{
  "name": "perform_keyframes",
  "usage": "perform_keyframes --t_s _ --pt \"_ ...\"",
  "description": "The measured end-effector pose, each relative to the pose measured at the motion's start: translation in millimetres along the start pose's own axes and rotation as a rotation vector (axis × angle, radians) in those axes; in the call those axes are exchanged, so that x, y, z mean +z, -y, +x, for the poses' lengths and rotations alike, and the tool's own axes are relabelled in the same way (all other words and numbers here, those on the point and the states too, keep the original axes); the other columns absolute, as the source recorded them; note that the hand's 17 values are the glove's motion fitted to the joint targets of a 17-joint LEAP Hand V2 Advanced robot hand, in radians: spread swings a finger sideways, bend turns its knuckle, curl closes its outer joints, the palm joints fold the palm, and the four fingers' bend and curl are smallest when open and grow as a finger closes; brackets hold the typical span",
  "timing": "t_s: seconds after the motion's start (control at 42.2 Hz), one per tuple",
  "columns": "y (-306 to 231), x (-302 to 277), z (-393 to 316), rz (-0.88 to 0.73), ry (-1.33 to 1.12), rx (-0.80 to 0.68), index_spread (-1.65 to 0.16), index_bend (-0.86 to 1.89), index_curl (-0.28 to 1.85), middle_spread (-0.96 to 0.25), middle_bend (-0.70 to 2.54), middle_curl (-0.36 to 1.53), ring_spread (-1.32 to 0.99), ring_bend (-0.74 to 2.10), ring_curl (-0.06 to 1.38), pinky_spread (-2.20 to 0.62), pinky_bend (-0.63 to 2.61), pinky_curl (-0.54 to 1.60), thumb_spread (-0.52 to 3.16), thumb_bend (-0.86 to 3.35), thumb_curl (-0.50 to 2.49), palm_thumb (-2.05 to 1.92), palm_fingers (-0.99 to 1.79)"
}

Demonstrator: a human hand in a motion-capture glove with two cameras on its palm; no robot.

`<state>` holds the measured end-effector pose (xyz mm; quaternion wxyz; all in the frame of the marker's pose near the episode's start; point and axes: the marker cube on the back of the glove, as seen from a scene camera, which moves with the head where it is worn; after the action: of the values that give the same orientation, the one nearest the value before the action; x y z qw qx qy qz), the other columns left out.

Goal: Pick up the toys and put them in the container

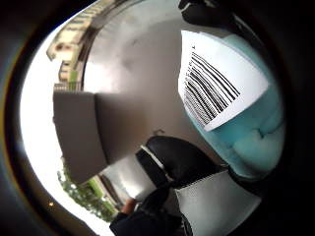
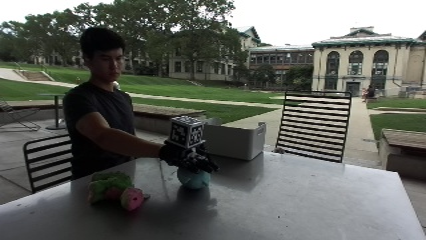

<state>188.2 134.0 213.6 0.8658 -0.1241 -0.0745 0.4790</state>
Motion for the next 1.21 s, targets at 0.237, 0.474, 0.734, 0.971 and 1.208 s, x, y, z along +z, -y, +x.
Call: perform_keyframes --t_s 0.237,0.474,0.734,0.971,1.208 --pt "2.1 18.1 -0.7 0.008 0.053 0.016 -0.4 0.61 0.61 -0.12 0.19 0.31 -0.24 0.27 0.18 -0.01 0.32 0.28 1.21 0.15 0.32 0.37 0.24" --pt "5.5 31.6 -15.9 -0.018 0.009 0.007 -0.29 0.97 0.72 -0.14 0.17 0.32 -0.28 0.24 0.18 -0.03 0.34 0.29 1.23 0.28 0.4 0.64 0.61" --pt "9.6 26.4 -26.2 -0.015 0.001 -0.003 -0.17 1.0 0.77 -0.27 0.37 0.4 -0.43 0.54 0.28 -0.26 0.39 0.32 1.21 0.4 0.51 0.87 1.21" --pt "11.3 20.7 -27.7 0.055 -0.082 -0.015 -0.12 0.99 0.83 -0.29 0.81 0.56 -0.42 0.94 0.44 -0.45 0.45 0.36 1.35 0.56 0.58 1.01 1.55" --pt "9.5 5.5 -27.5 0.082 -0.053 0.016 -0.12 1.08 0.91 -0.25 1.04 0.63 -0.34 1.12 0.51 -0.5 0.56 0.38 1.63 0.73 0.58 0.98 1.42"
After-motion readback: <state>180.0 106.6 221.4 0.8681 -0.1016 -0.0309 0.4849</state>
